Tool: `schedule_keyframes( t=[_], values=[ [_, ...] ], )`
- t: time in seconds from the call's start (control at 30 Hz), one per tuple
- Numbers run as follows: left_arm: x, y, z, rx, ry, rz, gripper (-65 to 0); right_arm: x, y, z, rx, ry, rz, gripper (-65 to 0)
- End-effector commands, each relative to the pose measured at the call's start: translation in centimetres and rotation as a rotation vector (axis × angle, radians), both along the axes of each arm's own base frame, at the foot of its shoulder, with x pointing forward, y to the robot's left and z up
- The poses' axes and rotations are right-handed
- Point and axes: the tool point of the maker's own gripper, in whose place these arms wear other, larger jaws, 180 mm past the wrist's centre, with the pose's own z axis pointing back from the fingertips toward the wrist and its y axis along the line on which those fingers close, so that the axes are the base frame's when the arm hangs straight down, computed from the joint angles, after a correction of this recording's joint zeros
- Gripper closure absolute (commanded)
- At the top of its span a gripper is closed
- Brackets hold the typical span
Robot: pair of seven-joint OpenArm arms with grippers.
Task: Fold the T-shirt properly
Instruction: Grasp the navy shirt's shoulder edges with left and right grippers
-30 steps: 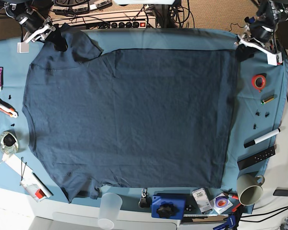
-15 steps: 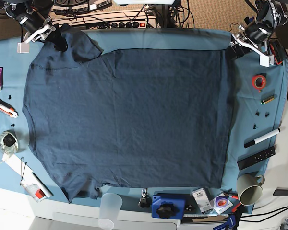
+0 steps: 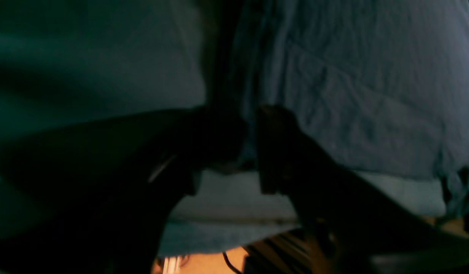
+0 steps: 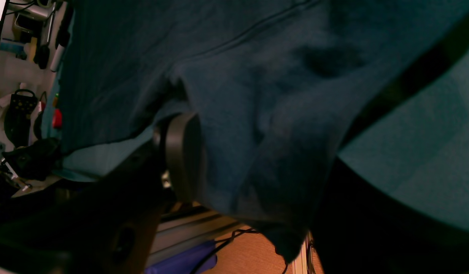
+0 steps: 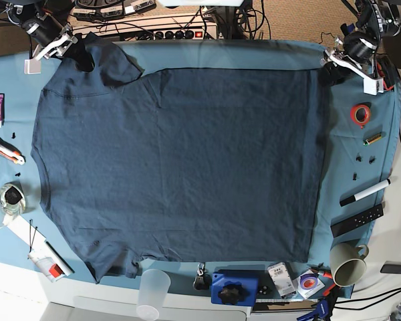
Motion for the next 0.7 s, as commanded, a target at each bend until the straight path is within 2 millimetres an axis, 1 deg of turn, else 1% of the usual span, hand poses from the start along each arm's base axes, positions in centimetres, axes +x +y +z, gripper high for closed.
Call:
schedule_keyframes(
  t=[0.0,0.07,0.13,0.2,0.27,0.37,0.47,0.53,0.67],
  values=[
    [0.2,0.6,0.5,0.034,-0.018,0.003,-27.8,-4.7,0.6,-3.4,-0.054,0.255,0.101,-30.9],
    [0.3,1.1,0.5,0.066,-0.021,0.002,-30.7,-4.7,0.6,-3.4,-0.054,0.255,0.101,-30.9],
    [-0.1,1.2,0.1,0.066,0.010,0.002,-31.9,-4.7,0.6,-3.4,-0.054,0.255,0.101,-30.9],
    [-0.9,0.7,-0.6,0.052,0.068,-0.022,-32.3,-4.7,0.6,-3.4,-0.054,0.254,0.101,-30.9],
    [-1.3,0.2,-0.9,0.030,0.095,-0.038,-32.3,-4.7,0.6,-3.4,-0.054,0.253,0.100,-30.9],
    [-1.3,-0.4,-0.6,-0.016,0.089,-0.041,-32.3,-4.7,0.6,-3.4,-0.054,0.253,0.100,-30.9],
    [-1.4,-0.8,-0.6,-0.025,0.085,-0.062,-32.3,-4.7,0.6,-3.4,-0.055,0.253,0.100,-30.9],
    [-1.4,-1.7,-0.5,-0.061,0.086,-0.078,-32.3,-4.7,0.6,-3.4,-0.054,0.253,0.100,-30.9],
    [-1.3,-4.7,-0.8,-0.116,0.095,-0.149,-32.3,-4.7,0.6,-3.4,-0.054,0.252,0.100,-30.9]
  ],
)
